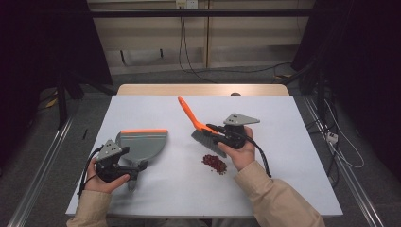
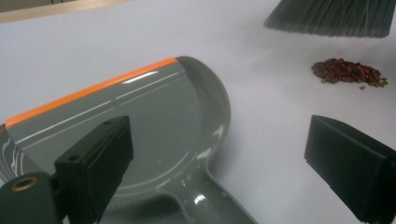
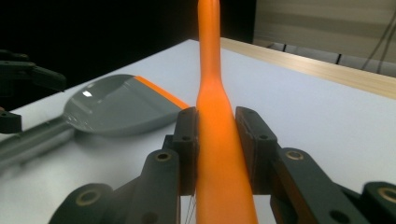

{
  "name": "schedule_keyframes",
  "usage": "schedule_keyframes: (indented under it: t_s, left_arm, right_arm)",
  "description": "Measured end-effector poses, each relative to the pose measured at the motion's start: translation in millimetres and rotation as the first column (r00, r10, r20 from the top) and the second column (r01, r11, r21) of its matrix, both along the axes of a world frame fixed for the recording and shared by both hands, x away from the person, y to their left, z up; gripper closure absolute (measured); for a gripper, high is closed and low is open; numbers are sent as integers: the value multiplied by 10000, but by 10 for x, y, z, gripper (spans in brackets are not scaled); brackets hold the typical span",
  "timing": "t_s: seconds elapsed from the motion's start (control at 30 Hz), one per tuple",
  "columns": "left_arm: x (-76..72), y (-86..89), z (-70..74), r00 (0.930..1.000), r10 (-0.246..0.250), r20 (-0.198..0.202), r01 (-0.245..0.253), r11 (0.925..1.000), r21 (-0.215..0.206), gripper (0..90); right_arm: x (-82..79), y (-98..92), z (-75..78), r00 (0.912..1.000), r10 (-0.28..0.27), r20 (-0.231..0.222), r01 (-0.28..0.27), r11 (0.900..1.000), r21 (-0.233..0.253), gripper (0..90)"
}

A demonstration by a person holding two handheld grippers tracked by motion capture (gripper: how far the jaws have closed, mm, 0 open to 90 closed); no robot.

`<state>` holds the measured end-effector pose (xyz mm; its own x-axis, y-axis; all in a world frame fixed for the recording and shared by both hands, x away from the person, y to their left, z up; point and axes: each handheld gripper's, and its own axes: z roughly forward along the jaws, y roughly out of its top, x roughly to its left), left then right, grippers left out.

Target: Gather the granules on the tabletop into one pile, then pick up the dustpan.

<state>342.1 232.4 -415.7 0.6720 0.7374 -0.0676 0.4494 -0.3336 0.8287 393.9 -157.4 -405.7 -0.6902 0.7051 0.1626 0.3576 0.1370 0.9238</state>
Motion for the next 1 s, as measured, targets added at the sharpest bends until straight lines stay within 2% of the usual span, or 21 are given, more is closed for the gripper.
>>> schedule_keyframes:
  t_s: [0.17,0.27,0.33,0.43,0.6,0.77,0.87,1.0]
  left_arm:
    - [-44,-4,-62,9991,280,-303,-262,9981,560,102]
    - [-56,-2,-86,9980,519,-350,-478,9929,1086,114]
    - [-62,-2,-108,9970,637,-430,-586,9920,1116,116]
    - [-65,15,-139,9964,714,-457,-641,9873,1452,134]
    - [-76,70,-179,9920,1068,-677,-954,9836,1532,137]
    - [-83,176,-194,9834,1544,-954,-1389,9786,1522,150]
    - [-81,225,-209,9805,1660,-1056,-1478,9758,1612,170]
    - [-43,246,-242,9783,1544,-1381,-1340,9801,1464,246]
  right_arm:
    - [-78,-266,-52,9993,-374,-95,375,9993,73,714]
    - [-133,-395,-84,9982,-590,-146,591,9982,87,714]
    - [-170,-456,-93,9976,-686,-99,686,9976,41,714]
    - [-204,-537,-105,9968,-794,-63,794,9968,-43,714]
    - [-242,-644,-133,9949,-1007,-107,1005,9949,-113,714]
    - [-268,-700,-145,9938,-1104,-168,1103,9939,-23,714]
    - [-283,-712,-145,9937,-1112,-158,1112,9938,16,714]
    - [-288,-716,-152,9936,-1119,-182,1119,9937,16,714]
